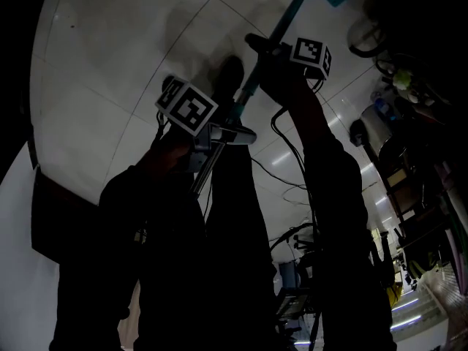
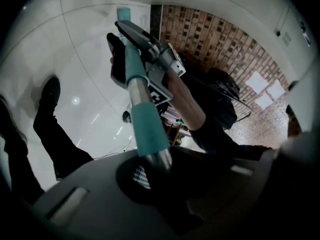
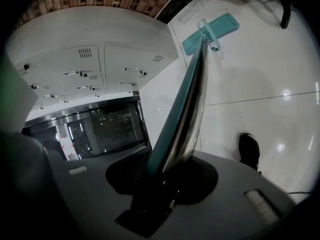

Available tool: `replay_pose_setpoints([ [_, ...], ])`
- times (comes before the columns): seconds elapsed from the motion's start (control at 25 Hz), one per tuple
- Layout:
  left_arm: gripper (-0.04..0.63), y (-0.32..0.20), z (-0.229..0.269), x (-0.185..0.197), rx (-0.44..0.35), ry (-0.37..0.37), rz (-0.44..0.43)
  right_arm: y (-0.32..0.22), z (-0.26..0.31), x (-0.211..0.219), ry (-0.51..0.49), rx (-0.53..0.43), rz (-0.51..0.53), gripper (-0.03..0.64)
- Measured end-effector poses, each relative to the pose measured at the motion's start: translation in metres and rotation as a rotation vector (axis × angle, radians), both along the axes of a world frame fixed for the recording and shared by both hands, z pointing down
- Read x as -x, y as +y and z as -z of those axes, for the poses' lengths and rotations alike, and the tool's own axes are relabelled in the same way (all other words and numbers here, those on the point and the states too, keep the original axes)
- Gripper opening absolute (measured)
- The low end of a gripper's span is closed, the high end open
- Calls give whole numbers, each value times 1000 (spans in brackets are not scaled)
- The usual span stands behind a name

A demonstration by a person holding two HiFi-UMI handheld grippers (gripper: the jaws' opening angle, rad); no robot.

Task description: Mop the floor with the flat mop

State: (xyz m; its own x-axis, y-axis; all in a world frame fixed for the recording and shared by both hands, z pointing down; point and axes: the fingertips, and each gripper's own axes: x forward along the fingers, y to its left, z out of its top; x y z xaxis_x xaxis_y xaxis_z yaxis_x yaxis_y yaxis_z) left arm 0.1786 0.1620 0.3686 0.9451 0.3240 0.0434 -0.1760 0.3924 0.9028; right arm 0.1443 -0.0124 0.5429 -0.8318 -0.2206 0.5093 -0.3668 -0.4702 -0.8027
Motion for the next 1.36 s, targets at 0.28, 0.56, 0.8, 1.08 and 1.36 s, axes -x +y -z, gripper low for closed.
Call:
replay_pose_setpoints([
  [0.28, 43, 60, 25, 43, -25, -34, -25, 57, 35, 40, -50, -11, 9, 138],
  [0.56, 41, 105, 40, 82, -9, -14, -13, 105, 46, 80, -49, 10, -2, 132],
  [0.8, 44, 126, 50, 106, -3, -11, -5, 129, 54, 105, -44, 23, 5, 132],
  [1.08, 44, 138, 60, 130, -6, -1, 3, 139, 64, 129, -39, 10, 10, 132],
  [1.36, 44, 149, 63, 143, -28, 5, -5, 151, 69, 140, -34, 8, 9, 132],
])
